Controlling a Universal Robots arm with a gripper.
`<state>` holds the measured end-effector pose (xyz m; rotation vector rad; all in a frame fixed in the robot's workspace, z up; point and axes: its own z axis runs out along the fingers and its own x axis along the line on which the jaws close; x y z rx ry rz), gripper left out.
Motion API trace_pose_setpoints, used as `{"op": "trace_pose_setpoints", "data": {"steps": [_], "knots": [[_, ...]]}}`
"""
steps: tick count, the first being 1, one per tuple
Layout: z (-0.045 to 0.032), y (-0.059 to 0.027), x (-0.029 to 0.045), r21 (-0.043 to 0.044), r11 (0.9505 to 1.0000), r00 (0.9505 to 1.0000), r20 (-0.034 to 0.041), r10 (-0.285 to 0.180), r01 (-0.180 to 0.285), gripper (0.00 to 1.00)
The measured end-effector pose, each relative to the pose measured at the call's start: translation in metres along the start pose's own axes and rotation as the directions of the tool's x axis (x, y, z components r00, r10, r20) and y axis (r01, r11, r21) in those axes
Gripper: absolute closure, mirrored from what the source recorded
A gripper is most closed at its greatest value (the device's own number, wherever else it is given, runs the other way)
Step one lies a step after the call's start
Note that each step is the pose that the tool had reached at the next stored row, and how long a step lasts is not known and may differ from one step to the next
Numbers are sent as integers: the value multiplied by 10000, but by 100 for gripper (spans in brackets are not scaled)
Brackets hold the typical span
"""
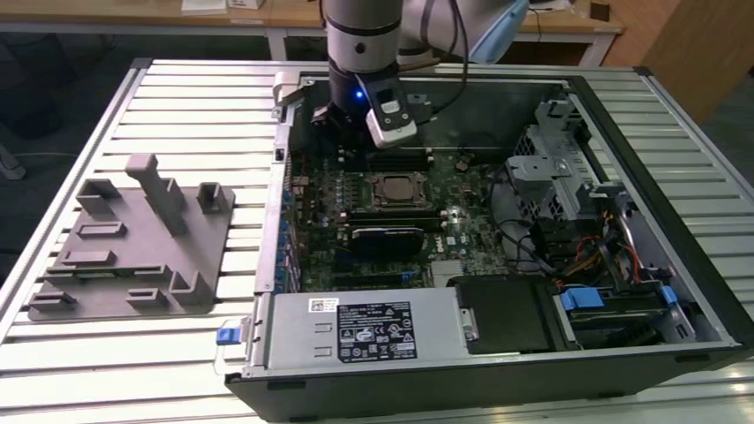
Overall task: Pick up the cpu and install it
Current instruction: 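Install the first cpu locking lever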
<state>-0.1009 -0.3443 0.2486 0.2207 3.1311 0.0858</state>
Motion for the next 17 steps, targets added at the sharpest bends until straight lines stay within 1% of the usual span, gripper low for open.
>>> {"op": "trace_pose_setpoints", "data": {"steps": [2,3,7,11,14,17], "knots": [[0,-3,19,-87,10000,10000,-13,1,-1,89],[0,-4,26,-169,9999,10000,-23,-1,0,89],[0,-8,55,-590,9983,10000,-83,1,-5,89],[0,-10,72,-980,9952,9999,-138,-3,-11,89],[0,-11,79,-1318,9913,9998,-185,-6,-18,89],[0,-12,85,-1635,9865,9997,-232,-10,-28,89]]}}
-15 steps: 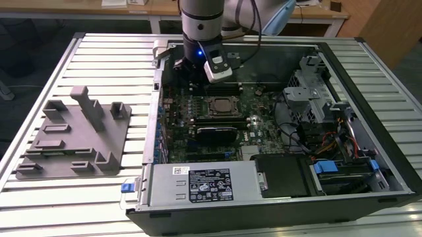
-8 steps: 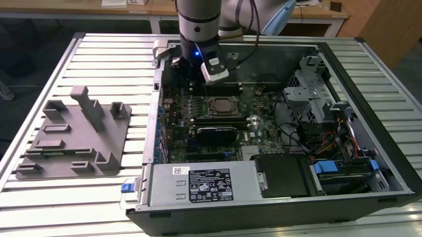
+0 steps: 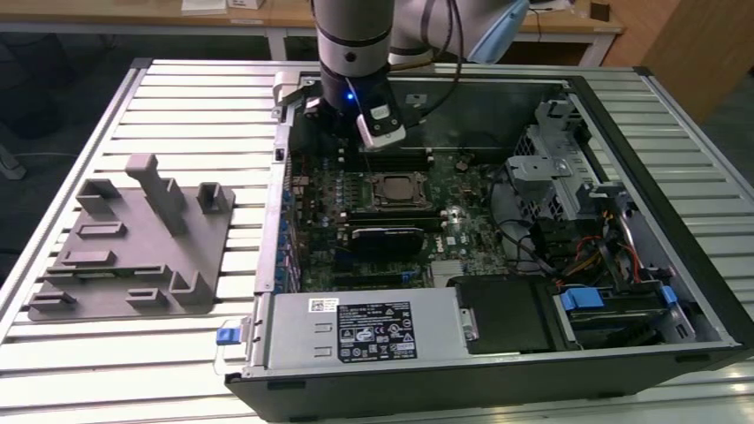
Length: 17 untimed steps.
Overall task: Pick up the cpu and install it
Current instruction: 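Install the first cpu locking lever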
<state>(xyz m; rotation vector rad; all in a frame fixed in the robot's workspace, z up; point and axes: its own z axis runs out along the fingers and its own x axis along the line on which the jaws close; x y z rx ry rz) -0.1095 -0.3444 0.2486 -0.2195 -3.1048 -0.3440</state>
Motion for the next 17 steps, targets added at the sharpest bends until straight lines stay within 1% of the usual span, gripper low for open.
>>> {"op": "trace_pose_setpoints", "data": {"steps": [2,4,5,11,14,17], "knots": [[0,0,2,-202,9998,10000,-27,0,-1,89],[-1,-1,4,-321,9995,10000,-45,1,-2,89],[0,-1,4,-348,9994,10000,-48,1,-3,89],[0,0,-5,-355,9994,10000,-50,-1,-1,89],[0,7,-49,-354,9994,10000,-52,1,-3,89],[1,15,-110,-352,9994,10000,-55,2,-4,89]]}}
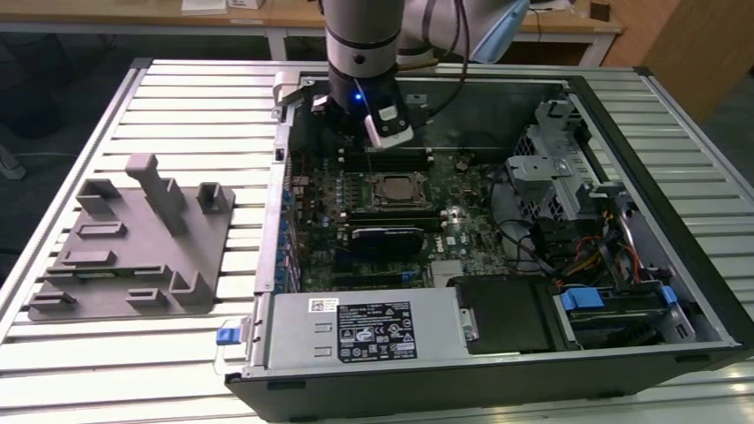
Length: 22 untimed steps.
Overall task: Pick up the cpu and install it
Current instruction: 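Install the first cpu locking lever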
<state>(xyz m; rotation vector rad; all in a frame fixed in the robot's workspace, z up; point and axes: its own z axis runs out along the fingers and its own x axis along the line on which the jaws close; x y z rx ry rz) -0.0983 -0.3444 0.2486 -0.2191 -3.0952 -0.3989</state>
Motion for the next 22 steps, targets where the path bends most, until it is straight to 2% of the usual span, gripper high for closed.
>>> {"op": "trace_pose_setpoints", "data": {"steps": [12,20,22], "knots": [[3,43,-308,3,10000,10000,-17,9,-9,89],[6,45,-323,7,10000,10000,-11,11,-11,89],[15,42,-323,-3,10000,10000,58,-8,8,89]]}}
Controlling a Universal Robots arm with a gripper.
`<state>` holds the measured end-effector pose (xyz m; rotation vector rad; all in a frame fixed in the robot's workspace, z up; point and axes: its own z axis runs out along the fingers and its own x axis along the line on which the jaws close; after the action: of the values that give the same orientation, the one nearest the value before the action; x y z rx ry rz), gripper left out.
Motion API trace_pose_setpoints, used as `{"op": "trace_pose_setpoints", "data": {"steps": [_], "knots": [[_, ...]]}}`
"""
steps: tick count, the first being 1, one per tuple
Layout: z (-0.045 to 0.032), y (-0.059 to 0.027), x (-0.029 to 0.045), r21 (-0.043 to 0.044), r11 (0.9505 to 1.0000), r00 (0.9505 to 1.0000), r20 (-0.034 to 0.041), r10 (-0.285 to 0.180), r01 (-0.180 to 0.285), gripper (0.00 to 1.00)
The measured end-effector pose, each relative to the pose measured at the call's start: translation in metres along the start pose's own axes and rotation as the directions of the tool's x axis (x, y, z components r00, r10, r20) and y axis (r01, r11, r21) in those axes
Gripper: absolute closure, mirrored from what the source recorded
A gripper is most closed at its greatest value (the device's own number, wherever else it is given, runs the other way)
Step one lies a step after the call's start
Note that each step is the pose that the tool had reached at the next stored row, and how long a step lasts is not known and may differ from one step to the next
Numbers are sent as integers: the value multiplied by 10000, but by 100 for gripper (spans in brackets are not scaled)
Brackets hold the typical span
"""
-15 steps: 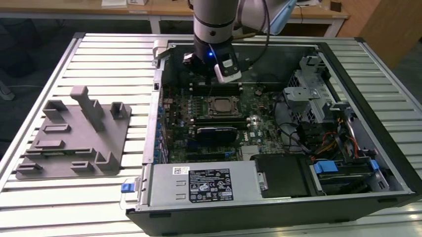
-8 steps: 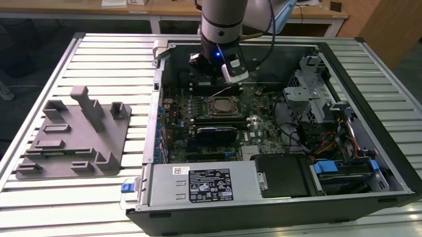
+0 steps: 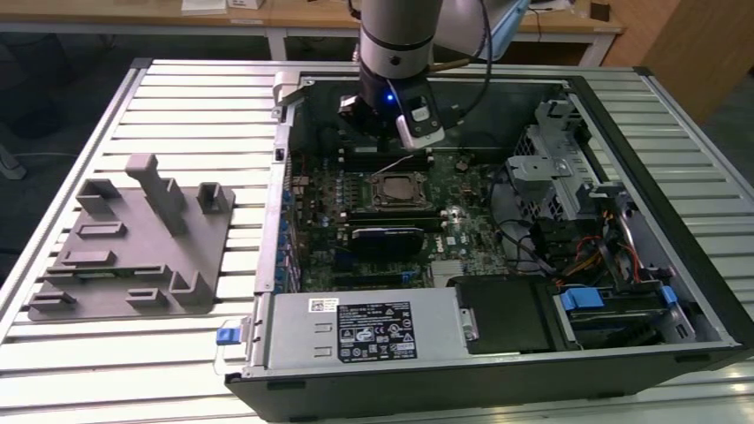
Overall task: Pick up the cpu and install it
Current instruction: 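Install the first cpu locking lever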
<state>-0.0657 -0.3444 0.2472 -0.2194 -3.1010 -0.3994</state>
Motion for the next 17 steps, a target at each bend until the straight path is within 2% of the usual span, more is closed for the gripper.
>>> {"op": "trace_pose_setpoints", "data": {"steps": [2,6,11,17], "knots": [[8,-2,0,-9,10000,10000,63,-4,4,89],[13,-1,-10,37,10000,9999,100,39,-39,89],[18,1,-37,224,9995,9996,178,221,-225,89],[19,1,-40,245,9994,9995,186,240,-245,89]]}}
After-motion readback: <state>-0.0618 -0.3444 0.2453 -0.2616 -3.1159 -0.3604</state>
